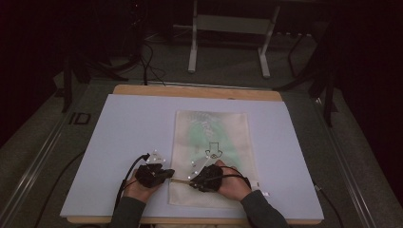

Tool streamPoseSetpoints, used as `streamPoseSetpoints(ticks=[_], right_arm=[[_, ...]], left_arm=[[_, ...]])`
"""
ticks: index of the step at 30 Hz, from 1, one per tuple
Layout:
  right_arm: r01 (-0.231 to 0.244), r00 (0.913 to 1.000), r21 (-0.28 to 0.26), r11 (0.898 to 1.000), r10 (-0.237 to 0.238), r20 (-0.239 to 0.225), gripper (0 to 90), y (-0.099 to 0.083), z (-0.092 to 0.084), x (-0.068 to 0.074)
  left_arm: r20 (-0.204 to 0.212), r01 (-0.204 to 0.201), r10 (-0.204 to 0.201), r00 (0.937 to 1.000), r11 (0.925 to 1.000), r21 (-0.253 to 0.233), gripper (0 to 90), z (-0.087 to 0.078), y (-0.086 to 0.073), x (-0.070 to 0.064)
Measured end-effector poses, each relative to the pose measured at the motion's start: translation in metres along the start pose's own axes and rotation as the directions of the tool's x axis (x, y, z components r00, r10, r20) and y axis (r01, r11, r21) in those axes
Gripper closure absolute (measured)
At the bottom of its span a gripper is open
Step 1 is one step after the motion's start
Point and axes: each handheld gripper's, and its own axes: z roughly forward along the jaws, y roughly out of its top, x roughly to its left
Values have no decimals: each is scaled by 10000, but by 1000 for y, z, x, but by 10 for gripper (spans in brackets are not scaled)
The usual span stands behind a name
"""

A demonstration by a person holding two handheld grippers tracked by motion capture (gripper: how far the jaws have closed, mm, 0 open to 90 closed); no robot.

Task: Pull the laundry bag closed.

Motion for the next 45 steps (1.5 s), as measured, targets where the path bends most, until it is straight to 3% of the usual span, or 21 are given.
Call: streamPoseSetpoints(ticks=[45], right_arm=[[123,9998,342,9993,-128,163,824,-13,-14,3]], left_arm=[[-47,19,-19,10000,10000,22,897,0,0,-1]])
